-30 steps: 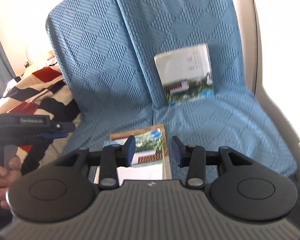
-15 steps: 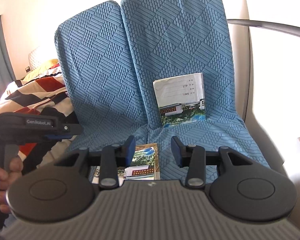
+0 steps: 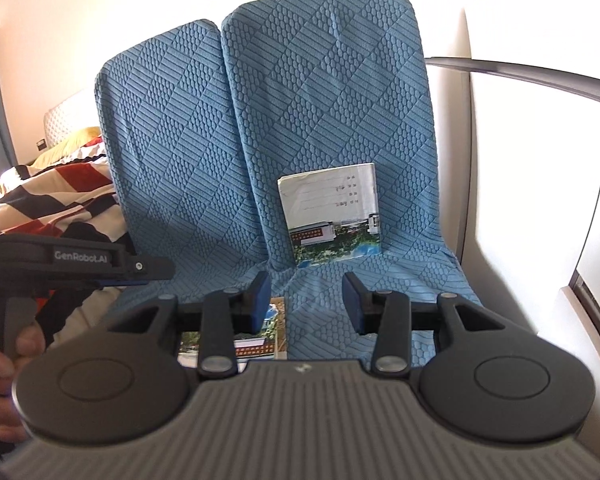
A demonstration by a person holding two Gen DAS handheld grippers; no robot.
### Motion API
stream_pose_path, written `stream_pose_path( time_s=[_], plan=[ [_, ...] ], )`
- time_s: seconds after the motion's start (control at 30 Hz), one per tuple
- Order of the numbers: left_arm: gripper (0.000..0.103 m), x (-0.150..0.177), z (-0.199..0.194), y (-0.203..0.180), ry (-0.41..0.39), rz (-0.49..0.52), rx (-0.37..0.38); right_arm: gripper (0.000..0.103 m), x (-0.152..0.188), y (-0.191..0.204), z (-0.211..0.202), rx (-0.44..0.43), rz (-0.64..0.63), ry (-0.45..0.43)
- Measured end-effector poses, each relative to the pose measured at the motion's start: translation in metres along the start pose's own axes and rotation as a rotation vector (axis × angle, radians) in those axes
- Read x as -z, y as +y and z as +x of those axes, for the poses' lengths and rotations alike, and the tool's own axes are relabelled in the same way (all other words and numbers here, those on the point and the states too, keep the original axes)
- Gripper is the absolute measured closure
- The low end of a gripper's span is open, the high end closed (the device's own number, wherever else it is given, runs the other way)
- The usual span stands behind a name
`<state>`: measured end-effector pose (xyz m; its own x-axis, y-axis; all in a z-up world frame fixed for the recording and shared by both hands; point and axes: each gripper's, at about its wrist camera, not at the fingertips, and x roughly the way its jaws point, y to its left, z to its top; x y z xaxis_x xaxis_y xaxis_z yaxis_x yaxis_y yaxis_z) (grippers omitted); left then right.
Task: Organize objects
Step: 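Move both grippers toward the white booklet leaning on the seat back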
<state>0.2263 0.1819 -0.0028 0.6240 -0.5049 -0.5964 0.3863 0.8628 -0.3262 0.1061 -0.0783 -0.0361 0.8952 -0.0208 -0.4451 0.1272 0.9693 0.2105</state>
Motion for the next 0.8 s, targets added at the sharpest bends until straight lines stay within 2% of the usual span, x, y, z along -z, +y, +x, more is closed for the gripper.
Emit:
stream_pose_path(
  time_s=[0.2,0.4,0.8],
  plan=[
    [0.07,0.0,0.013,-0.009,0.008,0.0,0.008,0.058,0.003,-0.013,0.007,0.022,0.016,0.011],
    [0.064,-0.009,0.032,-0.009,0.005,0.003,0.001,0.056,0.003,-0.029,0.025,0.041,0.043,0.024],
    [0.061,-0.039,0.108,0.005,0.008,0.01,-0.016,0.056,-0.009,-0.051,0.087,0.059,0.068,0.048]
  ],
)
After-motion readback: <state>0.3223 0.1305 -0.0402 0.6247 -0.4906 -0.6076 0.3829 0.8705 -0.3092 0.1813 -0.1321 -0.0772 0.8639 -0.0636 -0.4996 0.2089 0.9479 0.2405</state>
